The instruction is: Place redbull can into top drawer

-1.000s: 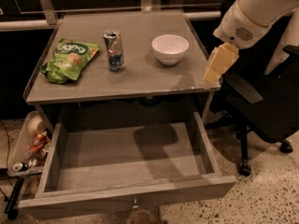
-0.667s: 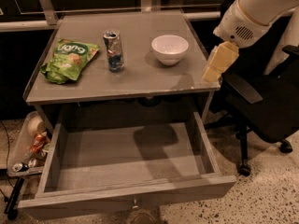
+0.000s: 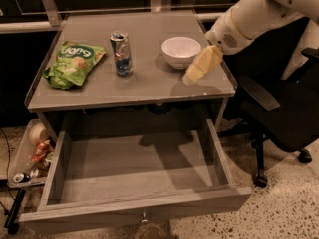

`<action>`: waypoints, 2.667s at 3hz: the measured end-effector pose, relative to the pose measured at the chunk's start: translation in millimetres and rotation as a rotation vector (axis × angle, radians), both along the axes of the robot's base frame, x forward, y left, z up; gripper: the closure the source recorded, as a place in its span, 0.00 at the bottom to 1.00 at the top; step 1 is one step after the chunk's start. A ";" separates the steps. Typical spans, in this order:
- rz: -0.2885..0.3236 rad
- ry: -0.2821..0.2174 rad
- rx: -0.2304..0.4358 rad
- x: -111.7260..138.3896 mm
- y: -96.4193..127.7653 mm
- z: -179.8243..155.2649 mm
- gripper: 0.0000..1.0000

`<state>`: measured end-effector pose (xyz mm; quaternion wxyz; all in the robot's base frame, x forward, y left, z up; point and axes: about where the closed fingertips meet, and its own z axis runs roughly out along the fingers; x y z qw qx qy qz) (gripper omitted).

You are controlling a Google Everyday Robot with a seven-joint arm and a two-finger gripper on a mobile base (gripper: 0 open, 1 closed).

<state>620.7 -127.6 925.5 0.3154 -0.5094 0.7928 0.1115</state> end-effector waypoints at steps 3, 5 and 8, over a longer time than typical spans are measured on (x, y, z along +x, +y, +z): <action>0.010 -0.053 0.142 45.8 37.0 7.0 0.00; 0.179 -0.094 0.385 62.8 135.0 -4.9 0.00; 0.198 -0.152 0.432 134.2 169.0 -24.3 0.00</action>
Offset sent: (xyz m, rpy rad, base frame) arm 0.0380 0.0326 0.0099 0.1016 -0.0503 0.0120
